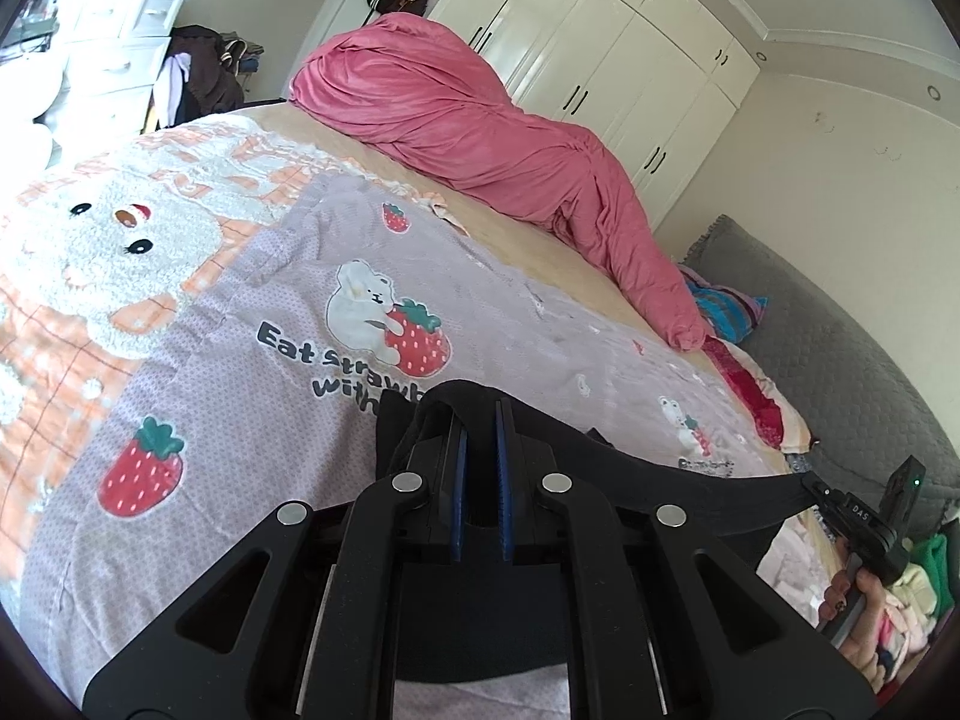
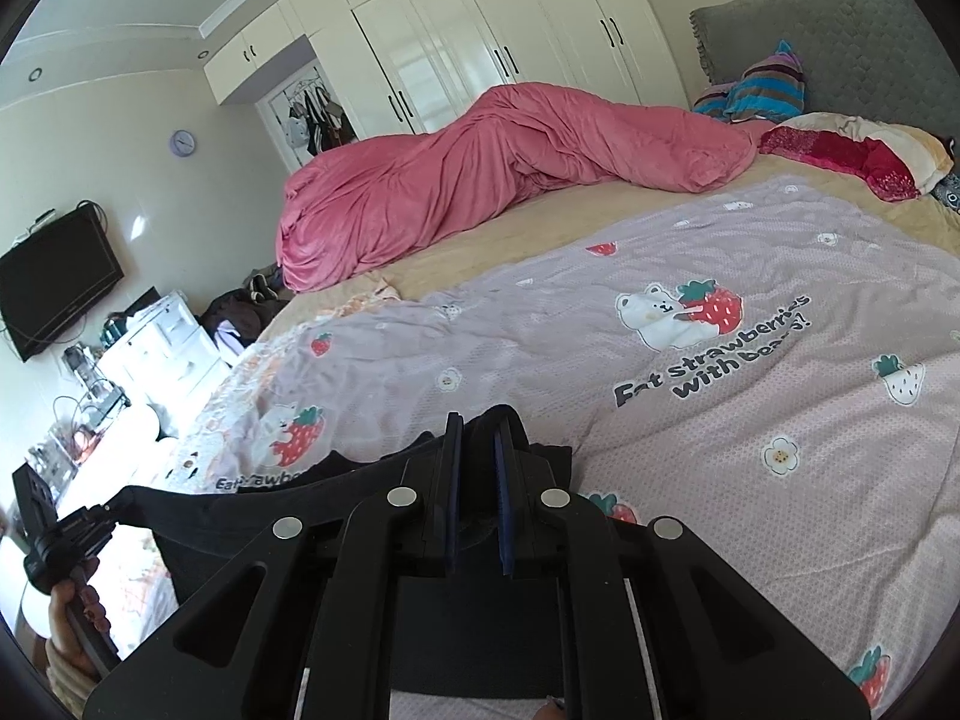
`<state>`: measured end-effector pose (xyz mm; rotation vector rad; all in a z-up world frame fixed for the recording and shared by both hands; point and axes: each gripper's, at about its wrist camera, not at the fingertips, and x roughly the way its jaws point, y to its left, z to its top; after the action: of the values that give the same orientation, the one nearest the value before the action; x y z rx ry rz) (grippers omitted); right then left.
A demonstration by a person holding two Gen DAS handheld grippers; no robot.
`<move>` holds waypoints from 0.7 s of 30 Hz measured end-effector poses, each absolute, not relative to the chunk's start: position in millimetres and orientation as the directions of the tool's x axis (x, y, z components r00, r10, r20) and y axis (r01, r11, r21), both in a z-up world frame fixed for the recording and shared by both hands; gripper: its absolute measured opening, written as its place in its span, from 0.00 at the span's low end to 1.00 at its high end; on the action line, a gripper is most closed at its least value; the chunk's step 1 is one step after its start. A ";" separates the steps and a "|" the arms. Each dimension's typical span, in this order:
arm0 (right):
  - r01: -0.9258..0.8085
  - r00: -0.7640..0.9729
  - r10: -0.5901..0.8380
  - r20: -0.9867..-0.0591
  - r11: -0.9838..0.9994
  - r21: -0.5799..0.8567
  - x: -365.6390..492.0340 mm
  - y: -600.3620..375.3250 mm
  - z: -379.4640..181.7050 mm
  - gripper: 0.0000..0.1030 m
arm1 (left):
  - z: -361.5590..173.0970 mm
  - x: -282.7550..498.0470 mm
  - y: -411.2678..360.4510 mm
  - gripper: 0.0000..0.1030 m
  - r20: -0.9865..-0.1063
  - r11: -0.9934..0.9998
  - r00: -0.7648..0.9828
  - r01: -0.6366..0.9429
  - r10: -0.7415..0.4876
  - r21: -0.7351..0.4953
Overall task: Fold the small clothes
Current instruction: 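Carry the hem over the collar with both grippers and lower it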
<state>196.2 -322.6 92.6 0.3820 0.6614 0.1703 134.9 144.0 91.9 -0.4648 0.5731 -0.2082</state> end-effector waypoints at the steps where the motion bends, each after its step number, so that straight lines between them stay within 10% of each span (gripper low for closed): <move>1: -0.029 0.776 0.268 -0.571 0.919 0.392 199.3 -322.0 90.2 0.08 | 89.6 138.9 143.4 0.03 -0.477 0.879 0.822 0.058 -0.310 -0.472; 21: 0.029 0.681 0.239 -0.692 0.935 0.352 251.3 -315.3 10.6 0.09 | 33.5 179.9 141.4 0.03 -0.556 0.904 0.788 0.002 -0.264 -0.427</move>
<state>251.3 -315.3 10.6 0.3513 0.8172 0.1208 179.9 141.4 33.5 -0.4245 0.6515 -0.1482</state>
